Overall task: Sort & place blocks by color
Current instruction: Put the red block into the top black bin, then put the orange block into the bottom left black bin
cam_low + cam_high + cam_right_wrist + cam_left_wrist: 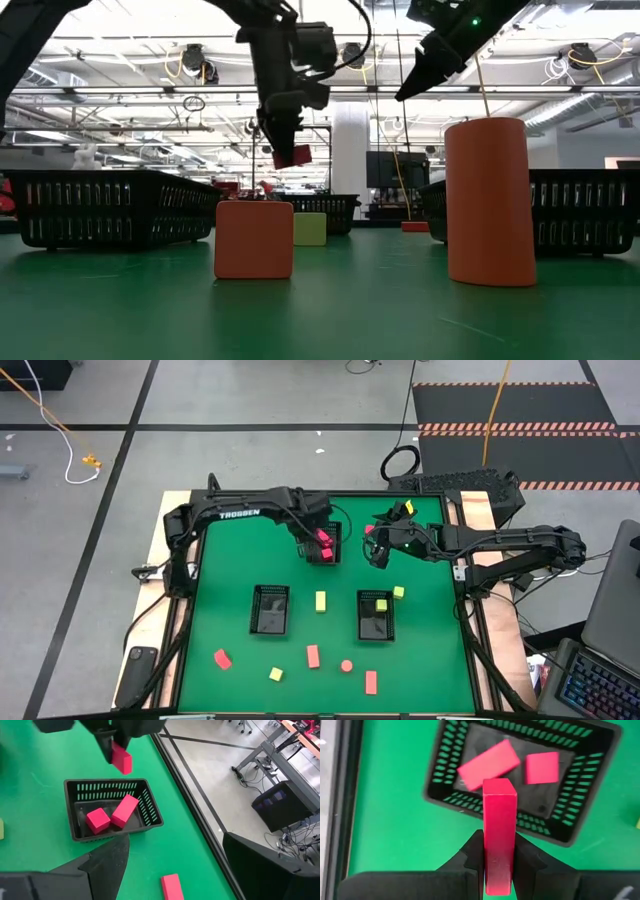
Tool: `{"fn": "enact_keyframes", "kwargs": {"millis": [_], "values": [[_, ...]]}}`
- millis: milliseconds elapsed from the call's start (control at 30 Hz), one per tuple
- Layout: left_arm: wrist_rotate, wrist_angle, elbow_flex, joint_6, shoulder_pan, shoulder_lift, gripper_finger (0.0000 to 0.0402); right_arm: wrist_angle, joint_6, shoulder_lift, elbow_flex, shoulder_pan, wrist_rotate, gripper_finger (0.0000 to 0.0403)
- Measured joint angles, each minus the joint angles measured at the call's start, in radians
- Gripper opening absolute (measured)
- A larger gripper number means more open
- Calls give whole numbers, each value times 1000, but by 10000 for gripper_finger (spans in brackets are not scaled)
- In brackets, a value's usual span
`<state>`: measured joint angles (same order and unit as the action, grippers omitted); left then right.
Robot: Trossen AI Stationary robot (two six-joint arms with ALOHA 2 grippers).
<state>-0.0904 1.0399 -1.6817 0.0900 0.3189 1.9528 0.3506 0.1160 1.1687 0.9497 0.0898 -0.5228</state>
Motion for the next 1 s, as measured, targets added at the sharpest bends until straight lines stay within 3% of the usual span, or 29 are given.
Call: {"fn": "enact_keyframes", "kwargs": {"millis": [267,533,1000], "values": [[-14,-61,0,-5,-38,14,60,6,-8,0,0,0,0,313],[-15,-144,0,0,-25,13,94,9,-2,0,0,0,0,313],[-13,-71,1,-19,3,-6,234,10,1,0,0,3,-2,313]]}}
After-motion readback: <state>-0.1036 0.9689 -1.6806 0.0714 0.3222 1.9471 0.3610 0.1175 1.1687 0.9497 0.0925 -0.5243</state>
